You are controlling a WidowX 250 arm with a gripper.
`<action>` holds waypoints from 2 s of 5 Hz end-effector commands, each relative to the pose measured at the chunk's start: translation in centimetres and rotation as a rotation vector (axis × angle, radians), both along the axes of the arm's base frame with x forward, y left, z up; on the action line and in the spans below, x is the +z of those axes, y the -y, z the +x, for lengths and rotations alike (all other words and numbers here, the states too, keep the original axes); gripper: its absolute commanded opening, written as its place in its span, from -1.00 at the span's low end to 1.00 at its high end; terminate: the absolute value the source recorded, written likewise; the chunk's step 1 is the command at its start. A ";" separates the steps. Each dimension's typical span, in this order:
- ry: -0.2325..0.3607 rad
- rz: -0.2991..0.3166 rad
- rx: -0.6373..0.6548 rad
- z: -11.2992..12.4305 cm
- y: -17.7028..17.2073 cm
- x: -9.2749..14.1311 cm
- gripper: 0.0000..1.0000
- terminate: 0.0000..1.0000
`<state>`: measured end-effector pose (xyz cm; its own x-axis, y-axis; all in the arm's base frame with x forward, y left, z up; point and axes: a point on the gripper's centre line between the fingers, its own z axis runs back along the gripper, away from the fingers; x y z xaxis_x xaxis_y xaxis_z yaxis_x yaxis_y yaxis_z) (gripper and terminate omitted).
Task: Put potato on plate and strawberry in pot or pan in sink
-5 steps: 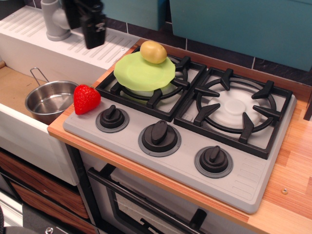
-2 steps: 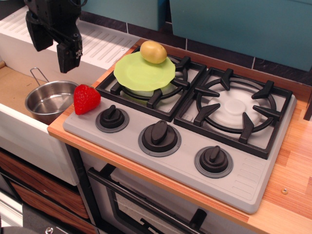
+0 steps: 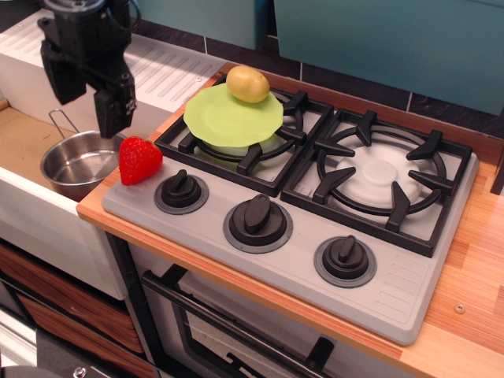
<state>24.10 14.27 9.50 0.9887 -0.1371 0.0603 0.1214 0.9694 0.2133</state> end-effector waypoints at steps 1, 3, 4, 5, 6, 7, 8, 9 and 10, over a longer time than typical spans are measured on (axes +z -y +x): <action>0.104 -0.003 -0.028 -0.5 0.4 -1.5 1.00 -1.00; 0.110 0.054 -0.009 2.0 1.3 -1.1 1.00 -1.00; 0.112 0.015 -0.017 3.2 1.6 -1.3 1.00 -1.00; 0.103 -0.007 -0.032 3.9 1.1 -1.2 1.00 -1.00; 0.094 -0.012 -0.027 3.8 0.8 -1.6 1.00 -1.00; 0.108 -0.011 -0.020 3.7 1.0 -2.1 1.00 -1.00; 0.116 -0.027 -0.012 3.9 1.1 -2.5 1.00 -1.00; 0.110 -0.049 -0.010 4.4 1.1 -3.1 1.00 -1.00; 0.098 -0.061 0.008 5.0 1.2 -3.8 1.00 -1.00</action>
<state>28.17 12.90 4.26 0.9859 -0.1128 0.1238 0.0953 0.9856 0.1397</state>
